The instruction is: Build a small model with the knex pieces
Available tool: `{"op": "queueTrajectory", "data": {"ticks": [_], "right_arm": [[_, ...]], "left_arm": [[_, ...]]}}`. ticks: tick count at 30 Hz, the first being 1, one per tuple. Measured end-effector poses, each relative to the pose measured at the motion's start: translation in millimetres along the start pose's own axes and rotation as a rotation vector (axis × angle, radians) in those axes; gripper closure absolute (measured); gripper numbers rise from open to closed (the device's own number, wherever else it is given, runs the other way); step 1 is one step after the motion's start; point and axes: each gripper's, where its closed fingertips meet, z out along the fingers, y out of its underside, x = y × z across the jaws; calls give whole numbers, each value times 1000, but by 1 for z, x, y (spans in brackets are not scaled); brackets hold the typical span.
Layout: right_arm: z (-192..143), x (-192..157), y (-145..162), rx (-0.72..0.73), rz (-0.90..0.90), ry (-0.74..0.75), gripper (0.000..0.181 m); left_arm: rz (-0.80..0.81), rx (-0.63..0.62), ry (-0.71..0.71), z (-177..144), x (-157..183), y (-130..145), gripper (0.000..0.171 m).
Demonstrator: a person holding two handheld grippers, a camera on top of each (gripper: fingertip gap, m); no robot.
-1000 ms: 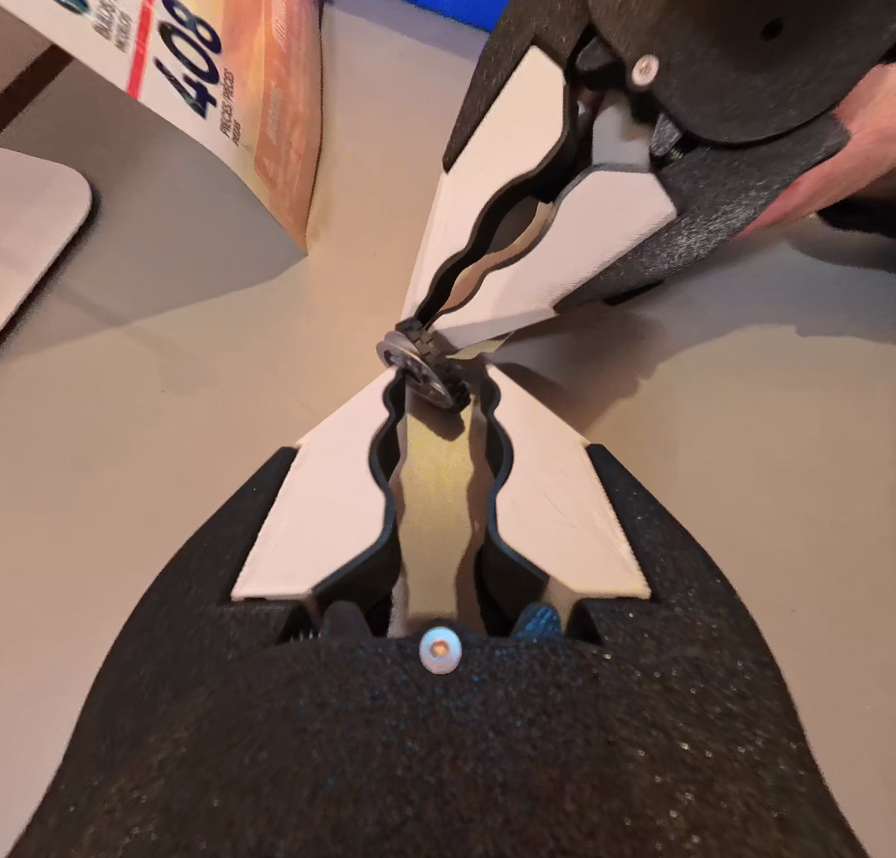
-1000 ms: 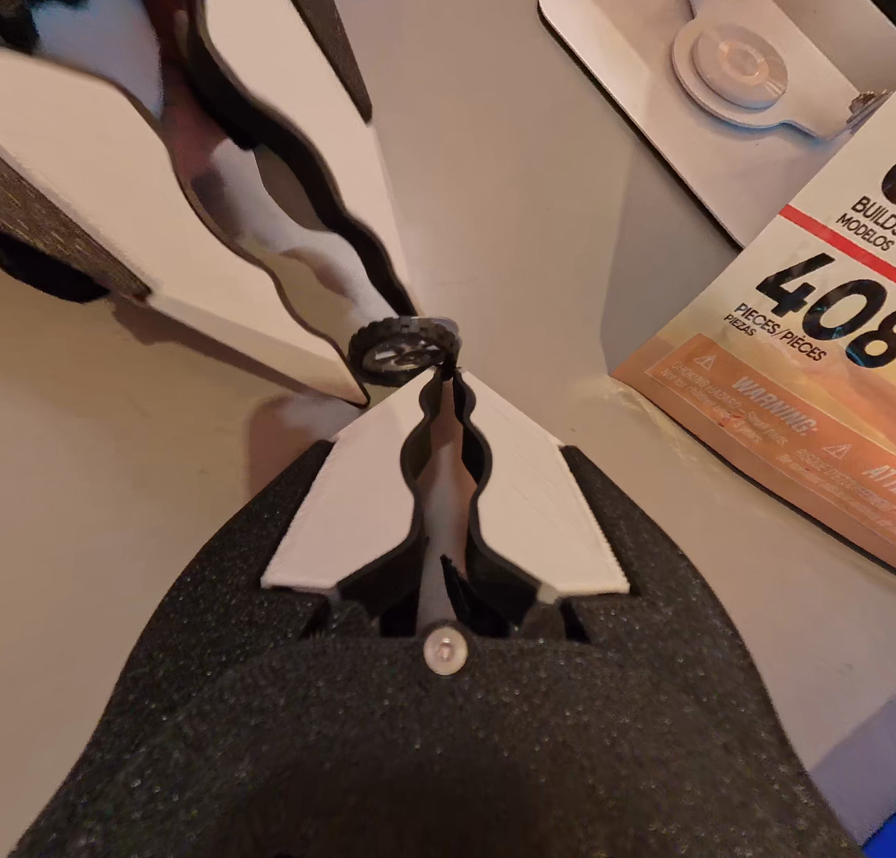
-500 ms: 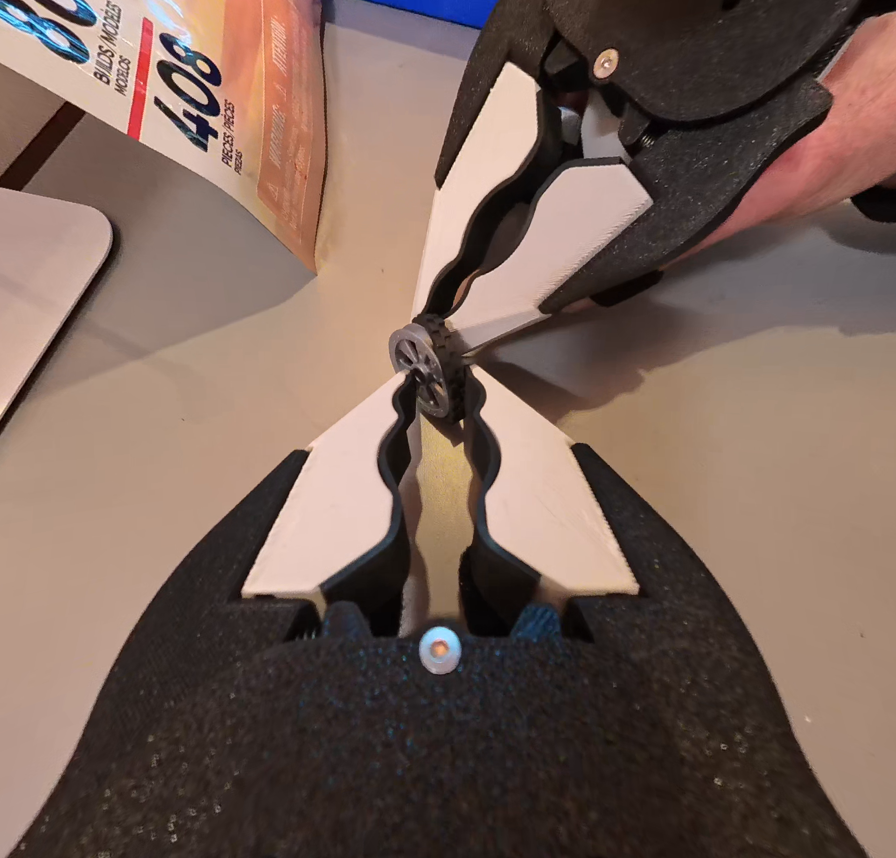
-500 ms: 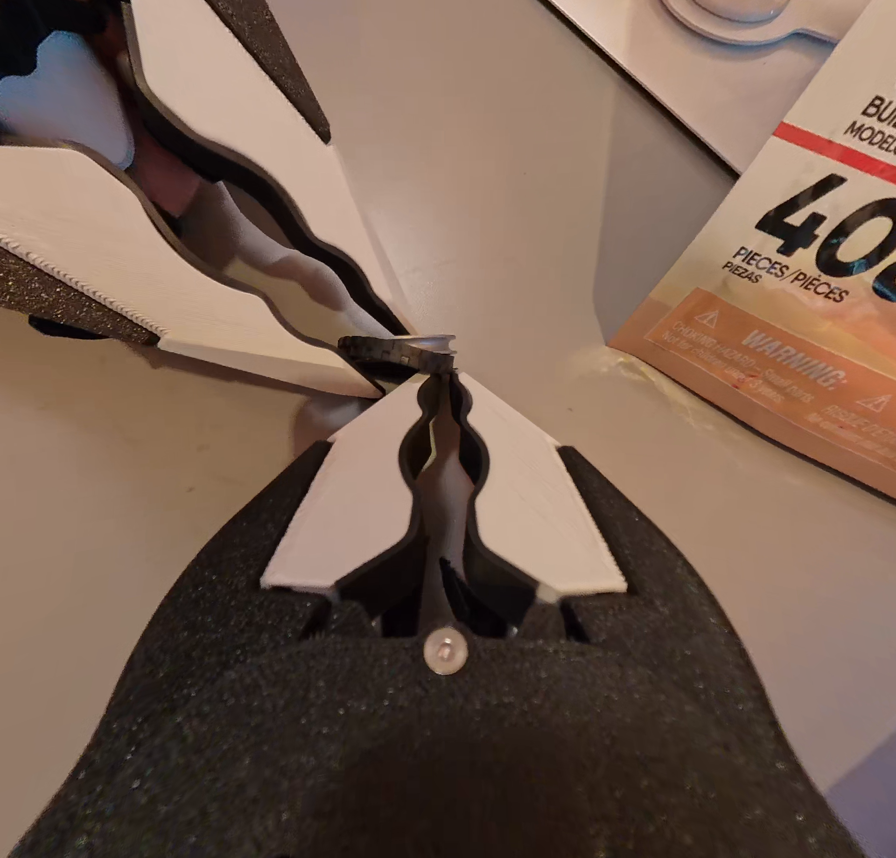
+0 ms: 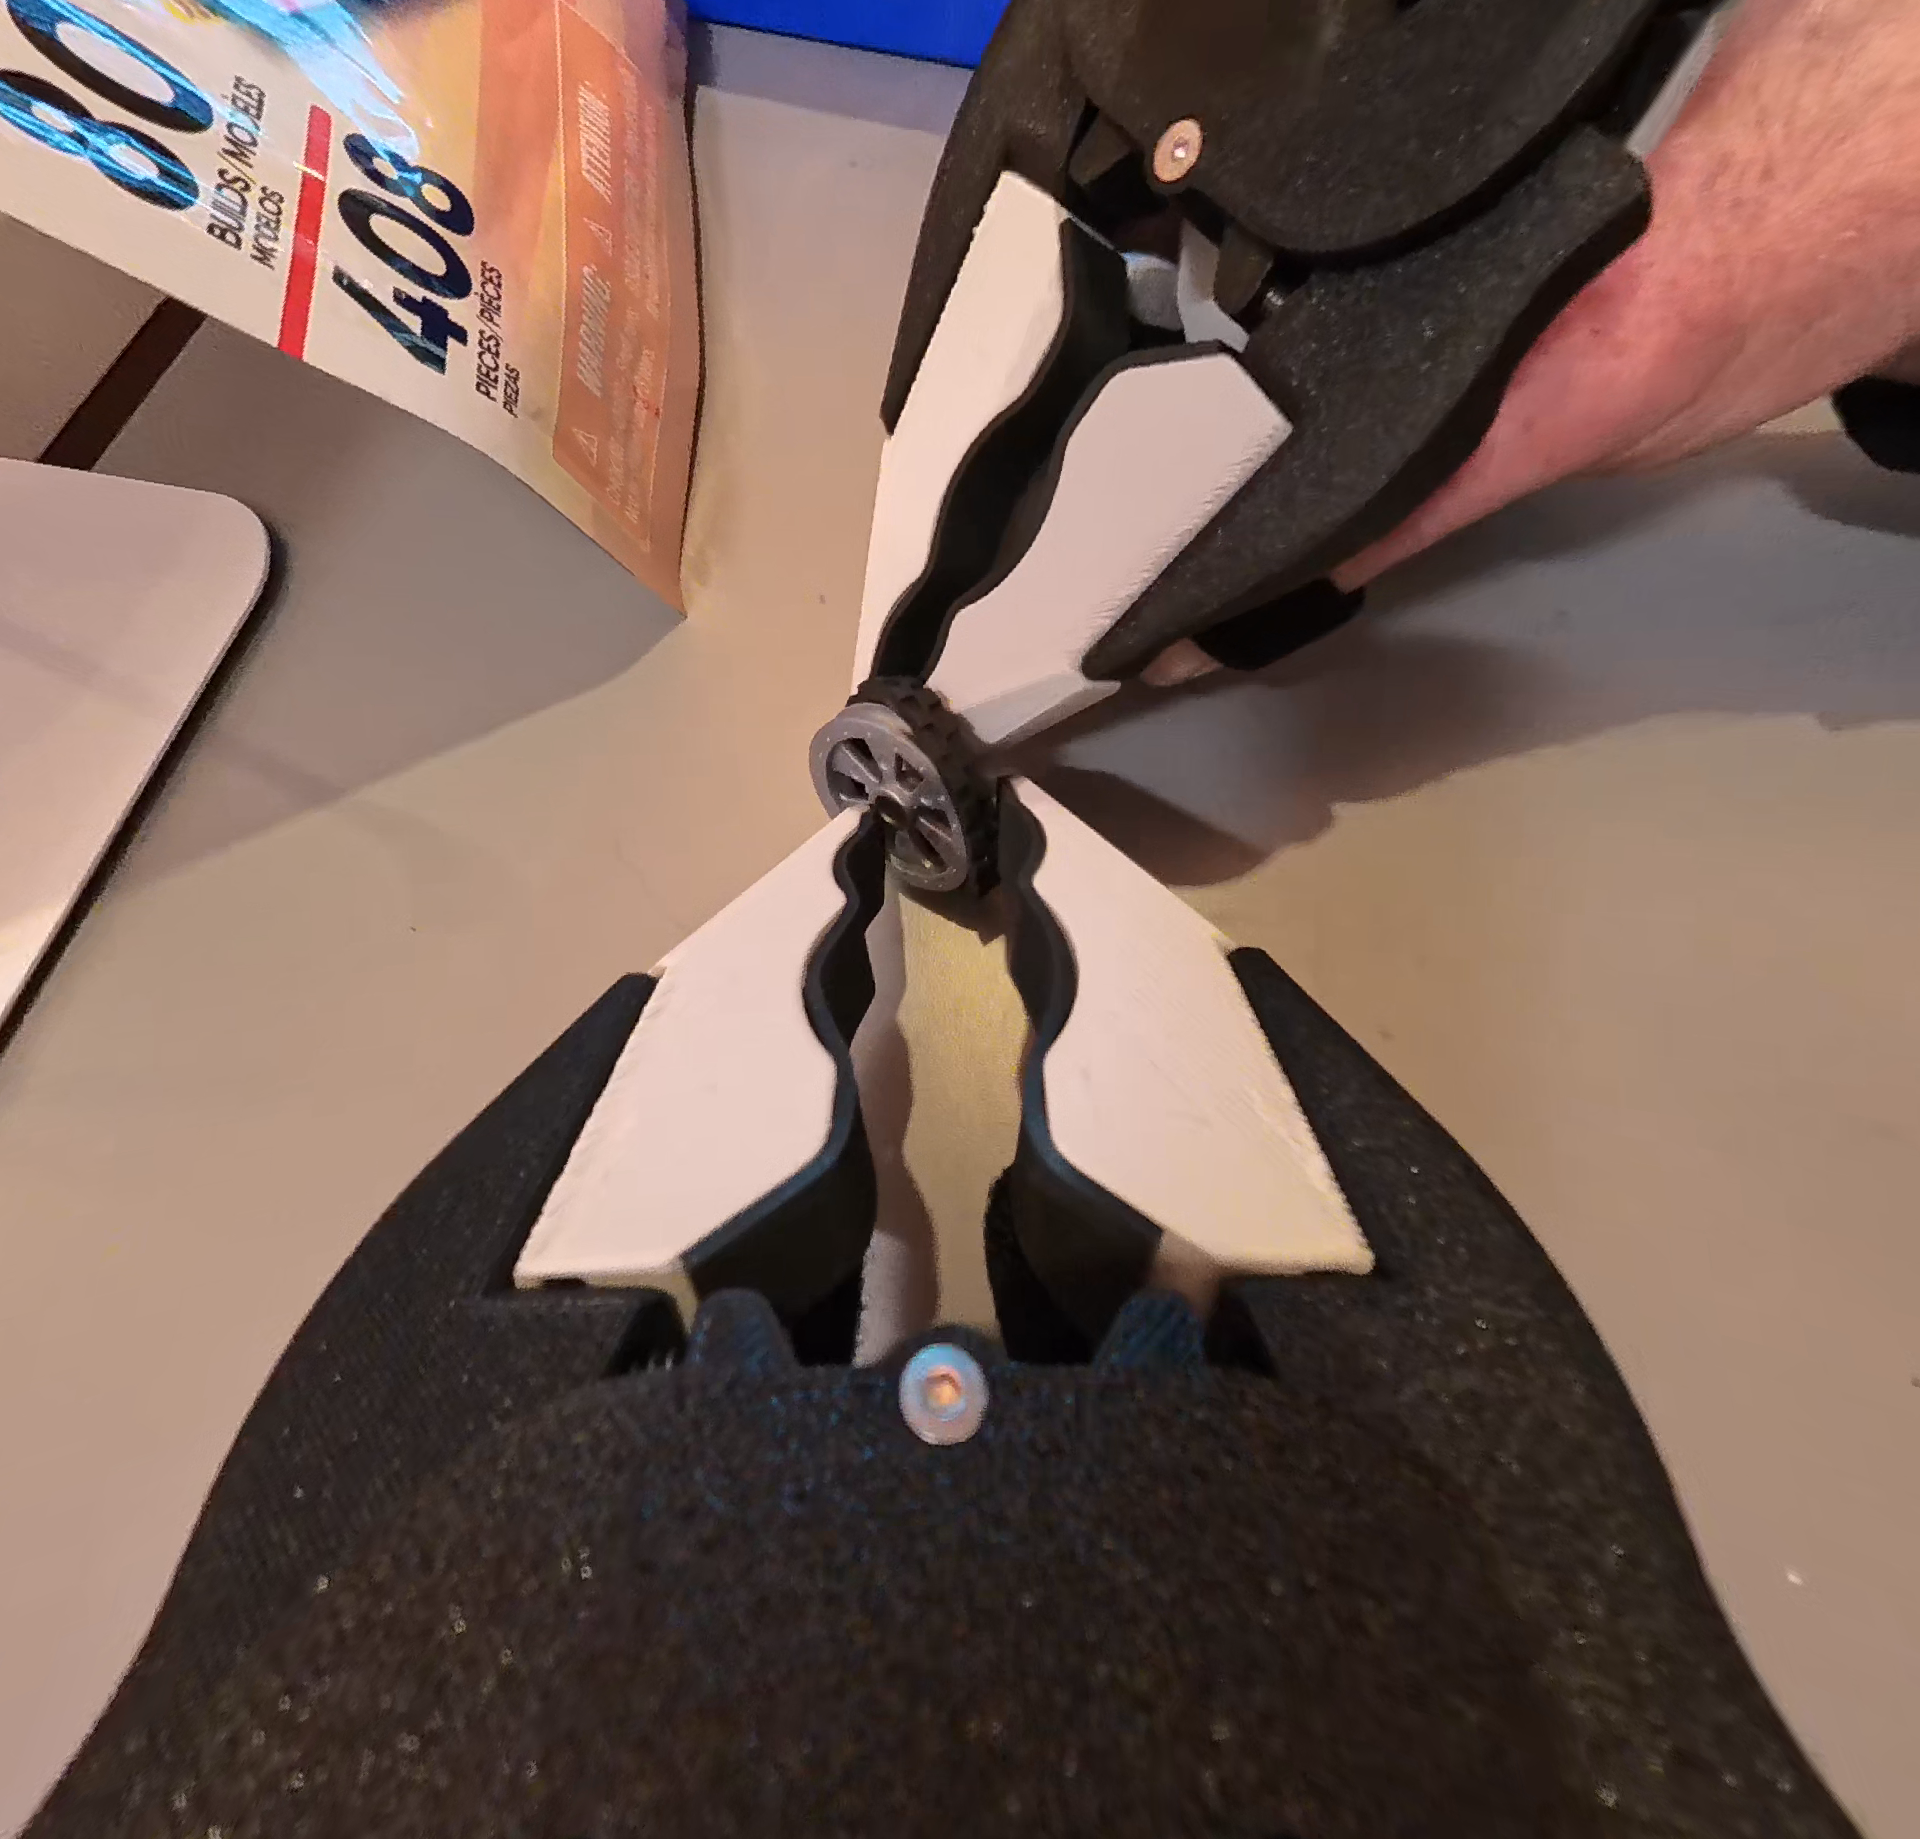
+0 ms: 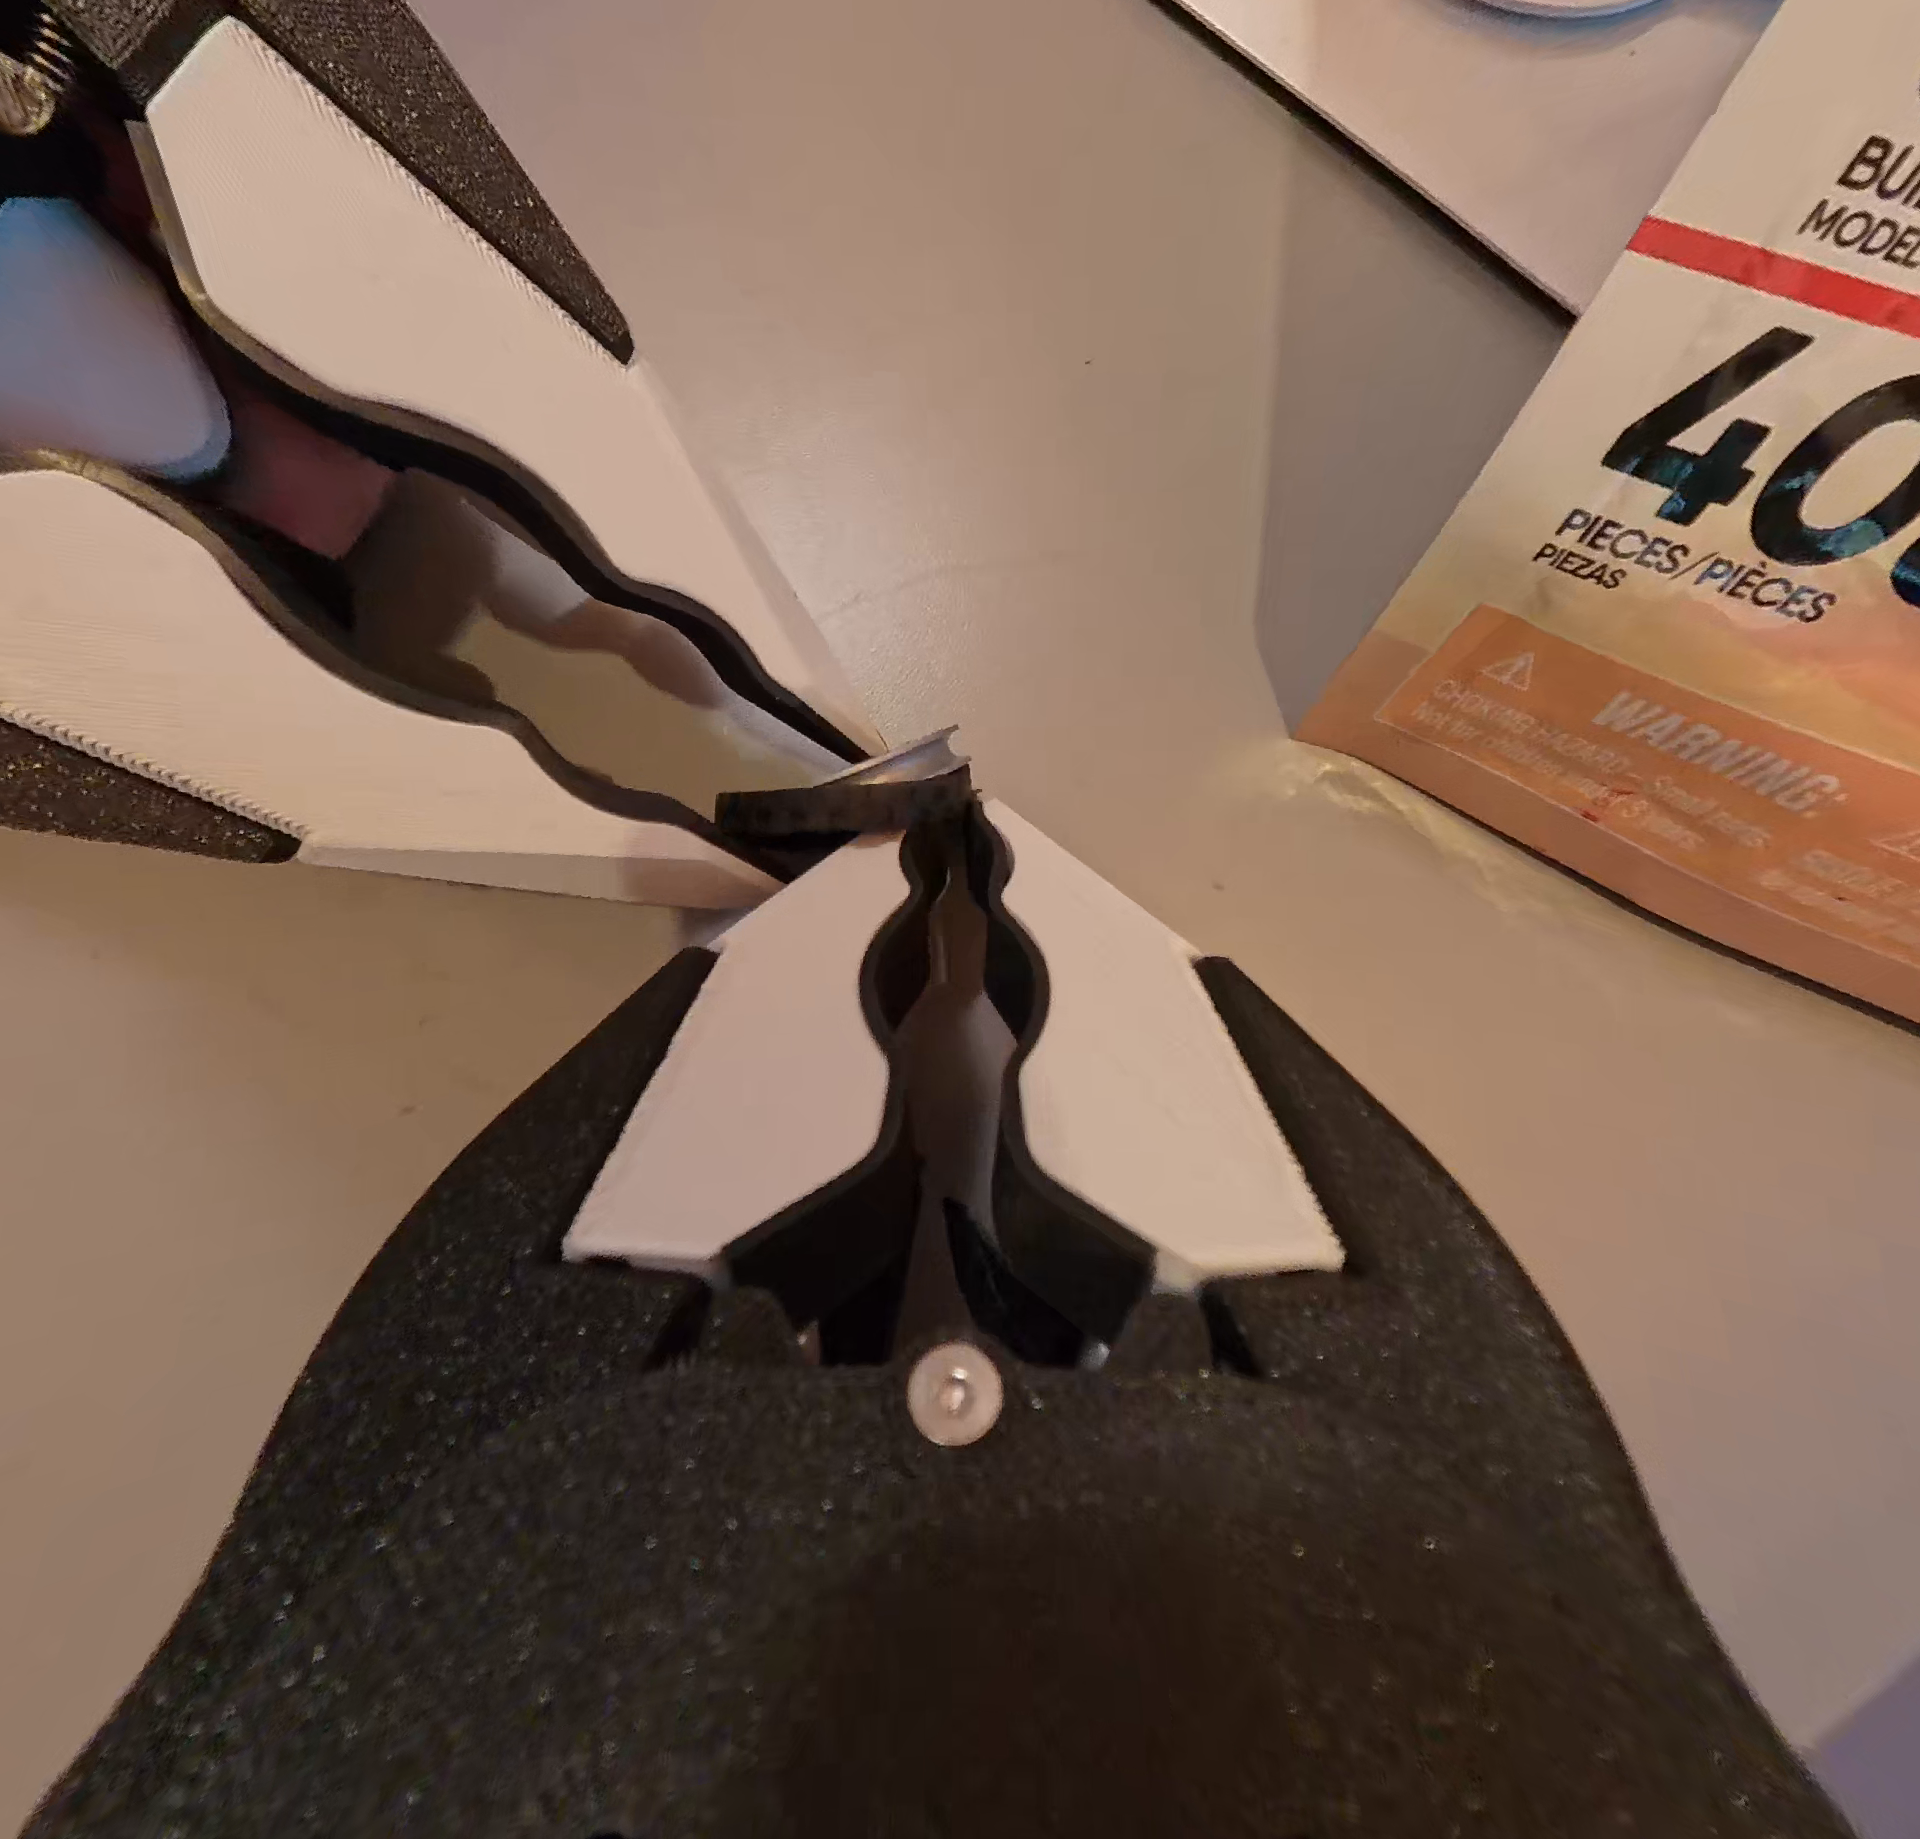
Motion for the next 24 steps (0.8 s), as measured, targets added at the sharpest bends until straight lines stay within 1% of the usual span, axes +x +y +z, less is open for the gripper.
{"op": "queueTrajectory", "data": {"ticks": [5, 8, 10, 11, 12, 14, 15, 17, 19, 21, 22, 24], "right_arm": [[0, 1, 2, 0, 7, -62, 181], [-8, 0, 11, -40, -18, -77, 179], [-18, -3, 21, -78, -49, -93, 176], [-24, -3, 27, -105, -71, -91, 174], [-29, -4, 32, -130, -84, -90, 172], [-43, 3, 42, -174, -64, -63, 172], [-50, 5, 43, -164, -42, -58, 172], [-62, 0, 33, -69, 22, -99, 171], [-66, -10, 22, -3, 10, -150, 171], [-62, -12, 18, 10, -51, -136, 173], [-57, -11, 19, -1, -73, -123, 179], [-49, -12, 26, -49, -83, -125, 181]], "left_arm": [[47, -3, 1, 2, 1, -1, 153], [167, -32, -39, 5, 6, -1, 153], [285, -72, -73, 7, 11, 0, 154], [331, -89, -107, 8, 12, 0, 161], [391, -99, -133, 8, 13, 0, 164], [459, -108, -186, 7, 9, 2, 167], [488, -110, -194, 7, 10, 3, 167], [557, -116, -213, 7, 13, 3, 165], [633, -147, -226, 8, 19, 5, 162], [704, -157, -245, 8, 22, 7, 161], [728, -158, -253, 8, 22, 7, 161], [785, -167, -275, 8, 22, 8, 162]]}}
